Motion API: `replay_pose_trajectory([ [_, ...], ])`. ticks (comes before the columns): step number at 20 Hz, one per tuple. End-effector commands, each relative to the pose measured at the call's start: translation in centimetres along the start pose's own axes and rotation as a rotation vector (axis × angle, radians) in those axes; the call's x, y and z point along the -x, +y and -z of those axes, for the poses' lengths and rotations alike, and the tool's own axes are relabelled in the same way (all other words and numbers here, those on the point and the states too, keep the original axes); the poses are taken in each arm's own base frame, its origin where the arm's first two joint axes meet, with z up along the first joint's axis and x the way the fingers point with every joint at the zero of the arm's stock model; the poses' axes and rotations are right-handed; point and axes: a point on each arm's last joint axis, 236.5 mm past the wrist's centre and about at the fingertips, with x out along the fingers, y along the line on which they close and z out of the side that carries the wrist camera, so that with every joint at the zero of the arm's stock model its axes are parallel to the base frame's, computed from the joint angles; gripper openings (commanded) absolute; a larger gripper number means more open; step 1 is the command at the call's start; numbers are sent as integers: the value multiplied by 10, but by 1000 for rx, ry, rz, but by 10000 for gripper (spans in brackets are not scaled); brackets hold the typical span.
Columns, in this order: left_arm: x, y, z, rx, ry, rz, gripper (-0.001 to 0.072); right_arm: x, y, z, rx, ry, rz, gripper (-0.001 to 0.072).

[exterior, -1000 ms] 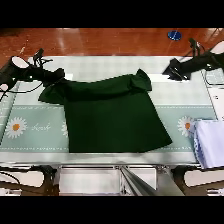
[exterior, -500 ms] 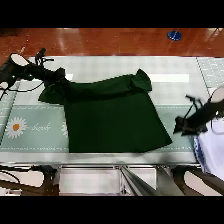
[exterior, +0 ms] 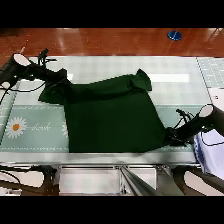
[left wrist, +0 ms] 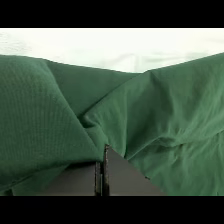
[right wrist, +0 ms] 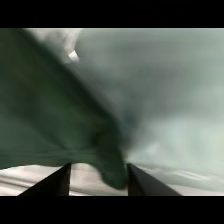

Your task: Fold the shirts.

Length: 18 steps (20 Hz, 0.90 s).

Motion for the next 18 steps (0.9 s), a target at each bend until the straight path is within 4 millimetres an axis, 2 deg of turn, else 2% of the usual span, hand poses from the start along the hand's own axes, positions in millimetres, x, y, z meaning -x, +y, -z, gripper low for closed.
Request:
replay_pose_trajectory([
  [1, -1, -2, 1, -4, 3, 0, 25, -9, 22, -29, 11, -89, -108, 372],
  [3, -1, -1, 1, -4, 2, 0, 25, -7, 31, -30, 53, -97, -143, 27],
  [5, 0, 2, 0, -4, 1, -8, 25, 5, 37, -36, 108, -112, -150, 24],
  [7, 2, 8, -2, 3, -3, -17, 25, 31, 38, -56, 154, -174, -109, 24],
  [11, 13, 24, 2, 9, 18, -20, 25, 106, 46, -117, 217, -339, -15, 23],
  [15, 26, 21, 32, -14, 99, -4, 25, 152, 68, -185, 239, -400, -37, 23],
  [18, 35, 29, 69, 27, 121, -11, 25, 174, 86, -235, 243, -431, -78, 23],
])
